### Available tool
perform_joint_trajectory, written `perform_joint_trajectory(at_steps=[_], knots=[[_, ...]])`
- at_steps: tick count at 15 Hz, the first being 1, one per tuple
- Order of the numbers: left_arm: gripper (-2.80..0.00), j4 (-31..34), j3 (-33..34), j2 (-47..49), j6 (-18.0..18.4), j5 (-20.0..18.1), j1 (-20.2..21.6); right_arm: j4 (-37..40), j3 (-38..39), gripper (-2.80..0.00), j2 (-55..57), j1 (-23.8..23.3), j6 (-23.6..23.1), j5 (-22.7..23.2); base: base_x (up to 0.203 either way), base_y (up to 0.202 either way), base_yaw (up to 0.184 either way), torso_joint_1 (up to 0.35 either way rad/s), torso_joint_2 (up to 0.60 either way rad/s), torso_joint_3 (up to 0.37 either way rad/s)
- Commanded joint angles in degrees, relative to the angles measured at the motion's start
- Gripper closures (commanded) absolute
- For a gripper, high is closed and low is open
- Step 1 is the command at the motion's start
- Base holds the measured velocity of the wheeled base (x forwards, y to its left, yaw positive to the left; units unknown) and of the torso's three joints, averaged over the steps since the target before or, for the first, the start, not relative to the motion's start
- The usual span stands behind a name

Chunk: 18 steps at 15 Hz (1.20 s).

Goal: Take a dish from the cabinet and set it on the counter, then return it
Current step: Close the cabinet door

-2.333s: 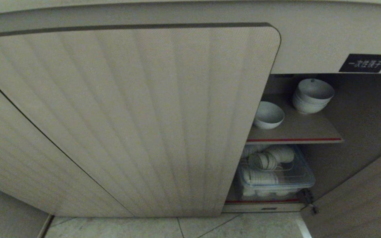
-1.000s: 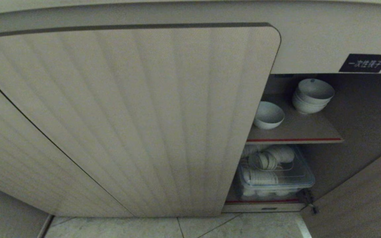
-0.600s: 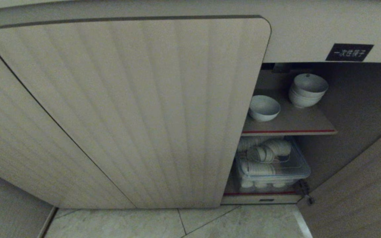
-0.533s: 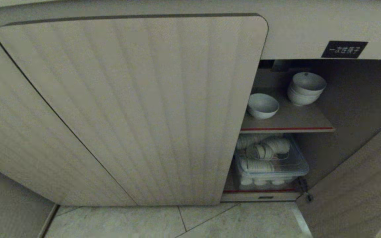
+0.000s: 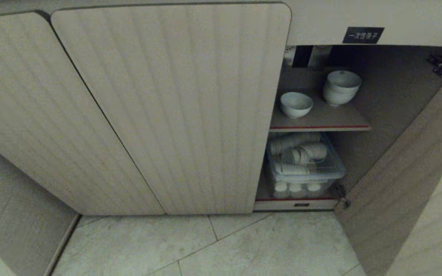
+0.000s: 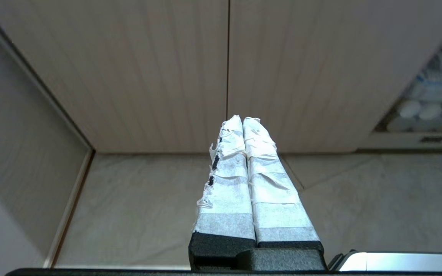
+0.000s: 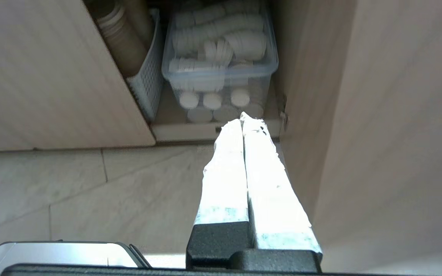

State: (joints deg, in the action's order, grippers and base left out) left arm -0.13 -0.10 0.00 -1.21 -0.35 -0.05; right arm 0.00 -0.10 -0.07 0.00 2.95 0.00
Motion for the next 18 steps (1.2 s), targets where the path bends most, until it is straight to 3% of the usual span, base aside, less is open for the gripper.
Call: perform_joint_trajectory(at_steps=[1, 7, 18], knots=[[0.0, 0.0, 0.0, 0.0, 0.0, 0.0, 0.0, 0.0, 0.0, 0.0, 0.1, 0.0, 0.0, 0.0, -0.191, 0.0, -0.002, -0.001, 0.01, 0.007], [0.0, 0.0, 0.0, 0.0, 0.0, 0.1, 0.0, 0.0, 0.0, 0.0, 0.1, 0.0, 0.0, 0.0, -0.168, 0.0, -0.001, 0.001, 0.0, 0.004], [0.0, 0.0, 0.0, 0.0, 0.1, 0.0, 0.0, 0.0, 0.0, 0.0, 0.1, 0.0, 0.0, 0.0, 0.0, 0.0, 0.0, 0.0, 0.0, 0.0]])
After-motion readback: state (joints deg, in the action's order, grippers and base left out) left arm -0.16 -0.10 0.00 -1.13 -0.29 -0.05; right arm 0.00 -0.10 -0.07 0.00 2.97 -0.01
